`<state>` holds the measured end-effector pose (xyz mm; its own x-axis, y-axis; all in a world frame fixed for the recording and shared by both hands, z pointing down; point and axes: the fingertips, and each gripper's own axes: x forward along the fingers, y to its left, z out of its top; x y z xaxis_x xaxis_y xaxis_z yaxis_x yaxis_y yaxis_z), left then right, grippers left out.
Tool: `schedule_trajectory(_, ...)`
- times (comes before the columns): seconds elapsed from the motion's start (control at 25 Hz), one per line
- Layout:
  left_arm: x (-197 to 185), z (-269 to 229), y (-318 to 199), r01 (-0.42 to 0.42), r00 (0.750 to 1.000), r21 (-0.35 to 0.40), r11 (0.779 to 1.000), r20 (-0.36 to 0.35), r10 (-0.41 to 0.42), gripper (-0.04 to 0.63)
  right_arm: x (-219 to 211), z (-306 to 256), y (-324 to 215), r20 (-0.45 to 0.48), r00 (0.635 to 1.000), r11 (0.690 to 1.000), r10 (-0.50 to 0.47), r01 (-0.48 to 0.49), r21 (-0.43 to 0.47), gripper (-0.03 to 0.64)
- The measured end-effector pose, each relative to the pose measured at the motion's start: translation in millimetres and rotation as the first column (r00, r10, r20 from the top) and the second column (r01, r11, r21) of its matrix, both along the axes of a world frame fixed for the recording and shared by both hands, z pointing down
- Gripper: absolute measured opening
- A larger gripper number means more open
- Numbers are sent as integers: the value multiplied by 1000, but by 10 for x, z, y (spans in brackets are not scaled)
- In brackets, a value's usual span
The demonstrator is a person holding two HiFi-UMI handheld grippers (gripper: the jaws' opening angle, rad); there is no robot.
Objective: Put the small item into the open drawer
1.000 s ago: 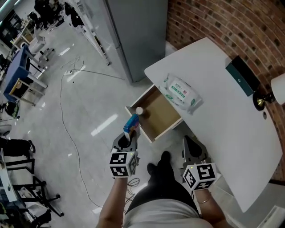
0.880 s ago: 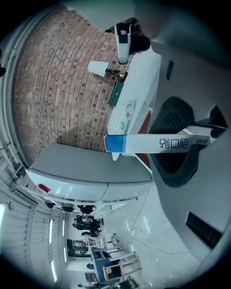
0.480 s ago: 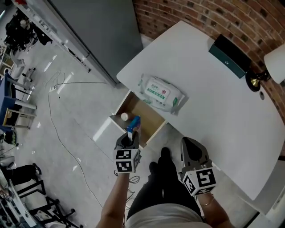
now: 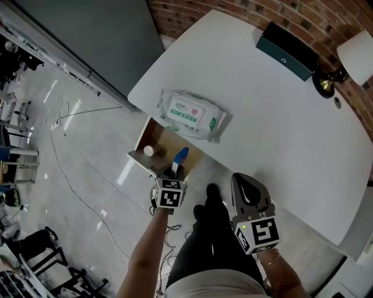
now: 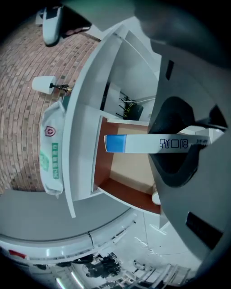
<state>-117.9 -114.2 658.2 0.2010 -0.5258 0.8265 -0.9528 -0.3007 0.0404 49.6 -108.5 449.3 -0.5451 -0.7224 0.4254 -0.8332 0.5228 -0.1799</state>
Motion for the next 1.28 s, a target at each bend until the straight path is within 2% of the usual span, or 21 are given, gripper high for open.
schedule_trajectory(0.36, 75, 703, -19, -98, 989, -160, 982, 90, 113, 74, 133, 118, 18, 0, 998, 998, 61, -61, 1, 6)
schedule_trajectory(0.84, 139, 1165, -135, -155, 974, -222, 963, 129, 186, 74, 51, 358, 23, -8, 997, 997, 74, -74, -36, 6)
schedule_trajectory(1.16, 166, 1381, -138, -238, 944, -264, 935, 162, 286, 74, -35, 437, -8, -15, 998, 997, 67, -68, -45, 6)
schedule_trajectory(1.28, 164, 1457, -115, -245, 939, -274, 930, 172, 298, 74, -57, 470, -9, -20, 998, 997, 58, -59, -46, 6)
